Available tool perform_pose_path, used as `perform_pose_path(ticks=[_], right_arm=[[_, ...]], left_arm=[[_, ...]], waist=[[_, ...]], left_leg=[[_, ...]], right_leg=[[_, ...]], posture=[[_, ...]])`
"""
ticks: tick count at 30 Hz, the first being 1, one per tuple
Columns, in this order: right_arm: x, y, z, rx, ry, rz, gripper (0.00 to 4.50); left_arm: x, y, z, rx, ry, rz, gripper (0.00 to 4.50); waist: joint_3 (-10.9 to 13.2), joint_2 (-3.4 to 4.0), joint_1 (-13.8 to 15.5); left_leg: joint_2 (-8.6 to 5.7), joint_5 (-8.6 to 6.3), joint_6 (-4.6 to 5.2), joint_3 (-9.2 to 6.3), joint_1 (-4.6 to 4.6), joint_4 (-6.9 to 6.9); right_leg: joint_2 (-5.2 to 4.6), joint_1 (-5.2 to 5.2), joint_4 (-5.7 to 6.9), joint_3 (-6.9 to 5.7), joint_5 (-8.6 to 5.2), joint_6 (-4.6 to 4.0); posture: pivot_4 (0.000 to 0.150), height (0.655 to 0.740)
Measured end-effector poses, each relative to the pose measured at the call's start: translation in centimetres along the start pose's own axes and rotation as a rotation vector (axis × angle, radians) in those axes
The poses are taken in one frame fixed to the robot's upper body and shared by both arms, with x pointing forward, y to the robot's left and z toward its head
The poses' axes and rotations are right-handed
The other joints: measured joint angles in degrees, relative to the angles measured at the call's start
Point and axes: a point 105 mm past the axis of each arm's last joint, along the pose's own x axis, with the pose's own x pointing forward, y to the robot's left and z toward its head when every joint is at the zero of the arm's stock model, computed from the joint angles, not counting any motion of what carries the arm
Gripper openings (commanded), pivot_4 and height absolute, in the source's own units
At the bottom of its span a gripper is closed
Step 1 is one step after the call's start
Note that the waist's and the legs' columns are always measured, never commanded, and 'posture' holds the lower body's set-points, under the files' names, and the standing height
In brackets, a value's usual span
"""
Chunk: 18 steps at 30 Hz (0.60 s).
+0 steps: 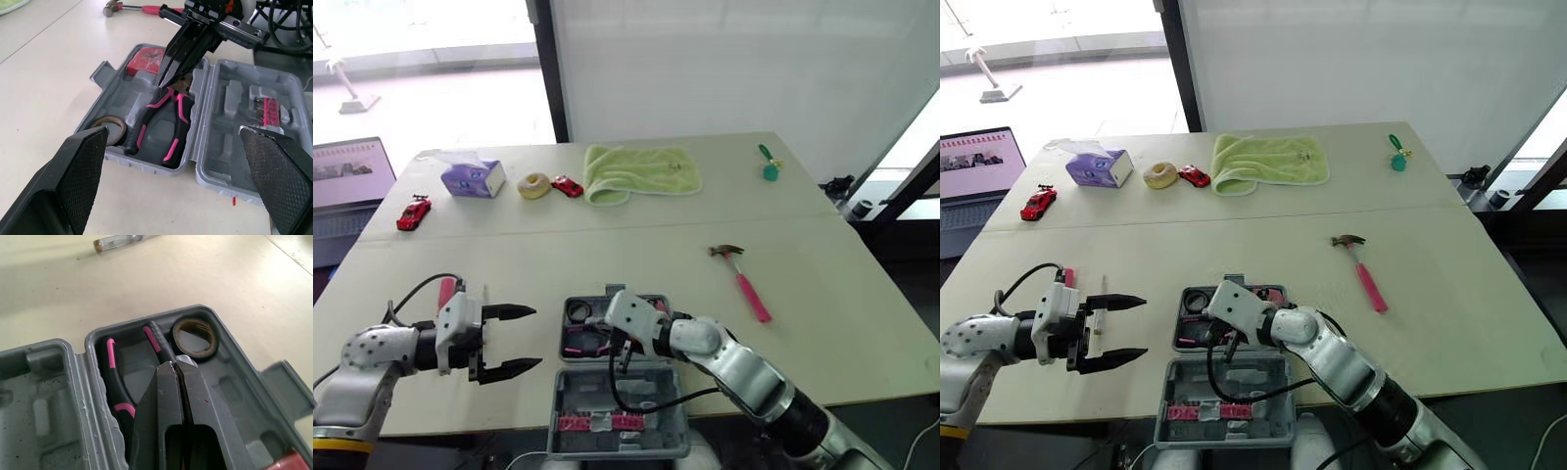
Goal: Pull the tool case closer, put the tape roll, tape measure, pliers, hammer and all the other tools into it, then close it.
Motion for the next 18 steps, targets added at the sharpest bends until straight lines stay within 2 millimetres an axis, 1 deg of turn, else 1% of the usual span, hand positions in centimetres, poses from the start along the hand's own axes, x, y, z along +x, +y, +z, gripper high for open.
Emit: perform_pose_path(ticks=[3, 6, 12, 18], right_arm=[[0.4, -0.7, -0.3, 0.035, -0.044, -0.069, 0.04], [0.8, -1.2, -1.3, 0.023, -0.026, -0.095, 0.04], [1.4, -0.8, -2.7, 0.025, 0.019, -0.081, 0.04], [1.4, -0.6, -3.1, 0.008, 0.035, -0.084, 0.04]], left_arm=[[0.5, -0.2, 0.0, -0.001, -0.015, -0.012, 4.5], [1.0, -0.6, 0.0, -0.002, -0.017, -0.035, 4.5], [1.1, 0.1, 0.7, 0.028, -0.022, -0.03, 4.5], [1.1, 0.0, 0.7, 0.028, -0.018, -0.026, 4.5]], waist=[[0.0, 0.0, 0.05], [0.0, 0.0, 0.2], [0.0, 0.0, 0.14], [-0.01, -0.01, 0.12]], left_leg=[[0.0, 0.0, 0.0, 0.0, 0.01, 0.0], [0.0, 0.0, -0.01, 0.0, 0.01, 0.01], [0.0, 0.0, -0.01, 0.0, 0.02, 0.01], [0.0, 0.0, -0.01, 0.0, 0.08, 0.01]], right_leg=[[0.0, 0.01, 0.0, 0.0, 0.0, 0.0], [0.0, 0.05, -0.01, 0.0, 0.0, 0.0], [0.01, 0.05, -0.01, 0.0, 0.0, 0.0], [0.01, 0.12, -0.01, 0.0, 0.0, 0.0]], posture=[[0.15, 0.74], [0.15, 0.74], [0.15, 0.74], [0.15, 0.74]])
